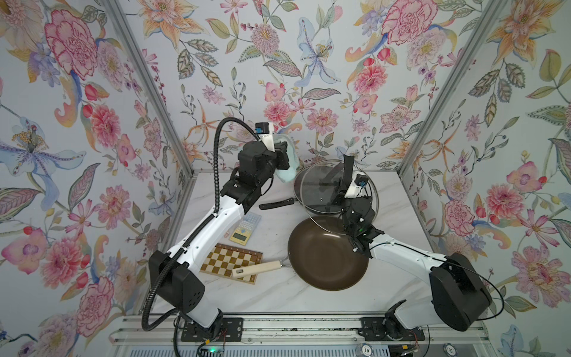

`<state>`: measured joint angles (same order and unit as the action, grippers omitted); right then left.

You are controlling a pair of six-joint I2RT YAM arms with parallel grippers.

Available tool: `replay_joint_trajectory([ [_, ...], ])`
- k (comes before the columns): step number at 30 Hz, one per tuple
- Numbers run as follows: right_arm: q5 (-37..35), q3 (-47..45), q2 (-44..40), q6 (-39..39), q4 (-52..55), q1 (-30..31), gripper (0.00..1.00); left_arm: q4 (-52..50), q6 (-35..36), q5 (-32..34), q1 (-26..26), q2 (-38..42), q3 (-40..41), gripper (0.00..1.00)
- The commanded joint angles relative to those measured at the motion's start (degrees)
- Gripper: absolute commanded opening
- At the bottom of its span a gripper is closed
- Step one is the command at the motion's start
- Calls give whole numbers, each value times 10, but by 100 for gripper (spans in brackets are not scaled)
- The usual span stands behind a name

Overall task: Wipe the pot lid with a cloth
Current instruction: Wipe the pot lid.

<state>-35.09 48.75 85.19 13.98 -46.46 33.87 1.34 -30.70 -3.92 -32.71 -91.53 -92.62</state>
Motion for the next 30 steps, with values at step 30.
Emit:
replay_joint_trajectory([
  [30,-167,405,141,485,-214,-2,0,-83,110,246,-174,-98,25,0],
])
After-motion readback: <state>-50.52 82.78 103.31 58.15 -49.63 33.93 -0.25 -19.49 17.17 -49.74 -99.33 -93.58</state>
